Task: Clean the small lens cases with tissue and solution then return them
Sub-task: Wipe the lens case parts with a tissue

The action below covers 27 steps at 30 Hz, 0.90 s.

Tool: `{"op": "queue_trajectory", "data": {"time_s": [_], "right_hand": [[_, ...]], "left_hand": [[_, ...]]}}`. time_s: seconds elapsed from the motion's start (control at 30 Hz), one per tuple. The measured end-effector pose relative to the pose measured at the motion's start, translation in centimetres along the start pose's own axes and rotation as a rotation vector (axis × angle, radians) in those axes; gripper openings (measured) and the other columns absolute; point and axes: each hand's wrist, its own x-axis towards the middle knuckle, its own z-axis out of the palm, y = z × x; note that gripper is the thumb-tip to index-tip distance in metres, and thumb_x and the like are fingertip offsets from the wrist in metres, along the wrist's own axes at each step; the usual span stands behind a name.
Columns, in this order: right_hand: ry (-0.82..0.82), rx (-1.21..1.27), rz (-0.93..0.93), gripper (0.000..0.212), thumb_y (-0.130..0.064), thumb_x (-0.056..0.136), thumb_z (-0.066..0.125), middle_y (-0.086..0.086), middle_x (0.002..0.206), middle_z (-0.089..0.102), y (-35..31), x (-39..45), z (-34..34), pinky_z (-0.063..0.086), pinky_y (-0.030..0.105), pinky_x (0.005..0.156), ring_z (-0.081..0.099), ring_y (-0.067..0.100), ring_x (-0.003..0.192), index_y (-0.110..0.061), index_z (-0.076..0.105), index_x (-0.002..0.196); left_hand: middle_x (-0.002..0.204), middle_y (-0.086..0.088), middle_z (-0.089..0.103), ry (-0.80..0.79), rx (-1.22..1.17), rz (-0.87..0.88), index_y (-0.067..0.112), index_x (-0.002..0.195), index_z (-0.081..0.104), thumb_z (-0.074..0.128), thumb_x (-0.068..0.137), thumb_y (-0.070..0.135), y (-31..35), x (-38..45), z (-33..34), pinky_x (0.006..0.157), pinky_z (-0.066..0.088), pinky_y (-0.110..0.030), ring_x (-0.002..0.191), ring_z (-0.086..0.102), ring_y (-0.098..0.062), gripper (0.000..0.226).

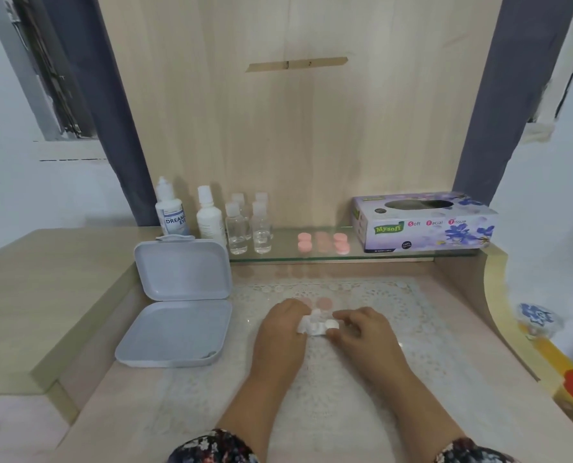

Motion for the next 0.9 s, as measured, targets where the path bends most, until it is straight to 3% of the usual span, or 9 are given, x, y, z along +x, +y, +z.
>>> {"op": "queue_trajectory", "data": {"time_s": [0.1, 0.17, 0.23, 0.37, 0.57, 0.73, 0.9], "right_hand": [[0.014, -0.096, -0.039, 0.031, -0.048, 0.083, 0.067, -0.012, 0.1, 0.054, 0.1, 0.1, 0.2, 0.042, 0.027, 0.087, 0.048, 0.01, 0.103, -0.032, 0.07, 0.11], [0.023, -0.106, -0.037, 0.03, -0.048, 0.085, 0.065, -0.012, 0.1, 0.054, 0.1, 0.1, 0.2, 0.041, 0.027, 0.087, 0.047, 0.01, 0.103, -0.032, 0.07, 0.11], [0.033, -0.132, -0.044, 0.03, -0.044, 0.086, 0.063, -0.012, 0.101, 0.053, 0.0, 0.1, 0.3, 0.039, 0.025, 0.085, 0.045, 0.01, 0.104, -0.031, 0.069, 0.112], [0.063, -0.217, -0.057, 0.031, -0.04, 0.089, 0.061, -0.013, 0.103, 0.051, -0.1, 0.1, 0.5, 0.033, 0.023, 0.083, 0.042, 0.01, 0.104, -0.029, 0.067, 0.117], [0.099, -0.342, -0.07, 0.034, -0.043, 0.092, 0.055, -0.006, 0.117, 0.056, -0.5, 0.0, 0.9, 0.037, 0.027, 0.089, 0.044, 0.016, 0.109, -0.029, 0.064, 0.122], [0.105, -0.388, -0.08, 0.034, -0.045, 0.093, 0.054, -0.004, 0.117, 0.057, -0.5, -0.1, 1.0, 0.039, 0.028, 0.088, 0.045, 0.018, 0.108, -0.029, 0.064, 0.122], [0.097, -0.392, -0.095, 0.033, -0.039, 0.095, 0.052, -0.003, 0.118, 0.055, -0.4, -0.2, 0.9, 0.036, 0.029, 0.09, 0.044, 0.018, 0.11, -0.03, 0.062, 0.125]], "left_hand": [[0.095, -0.001, 0.064, -0.146, 0.142, 0.056, 0.01, 0.092, 0.07, 0.049, 0.074, 0.002, -0.4, -0.1, 0.5, 0.075, 0.051, -0.039, 0.089, 0.055, -0.02, 0.029], [0.114, -0.002, 0.06, -0.234, 0.221, 0.023, 0.012, 0.11, 0.069, 0.05, 0.085, 0.011, 0.2, -0.3, 0.3, 0.089, 0.045, -0.034, 0.108, 0.05, -0.021, 0.031], [0.12, 0.004, 0.054, -0.257, 0.303, 0.031, 0.018, 0.117, 0.065, 0.052, 0.092, 0.027, 0.9, -0.4, 0.2, 0.091, 0.038, -0.027, 0.114, 0.044, -0.017, 0.03], [0.12, 0.001, 0.053, -0.25, 0.382, 0.031, 0.014, 0.116, 0.063, 0.049, 0.095, 0.027, 1.2, -0.1, 0.4, 0.088, 0.038, -0.029, 0.113, 0.041, -0.019, 0.029], [0.12, 0.0, 0.052, -0.246, 0.379, 0.019, 0.014, 0.114, 0.062, 0.047, 0.094, 0.015, 0.5, 0.5, 0.8, 0.086, 0.036, -0.028, 0.11, 0.041, -0.02, 0.025], [0.115, 0.001, 0.052, -0.237, 0.297, -0.038, 0.015, 0.11, 0.064, 0.051, 0.094, 0.016, 0.1, 0.5, 1.0, 0.086, 0.036, -0.028, 0.105, 0.04, -0.018, 0.021], [0.118, -0.003, 0.051, -0.283, 0.107, -0.161, 0.008, 0.114, 0.063, 0.049, 0.097, 0.017, -0.2, 1.0, 0.6, 0.089, 0.029, -0.019, 0.112, 0.039, -0.019, 0.024]]}}
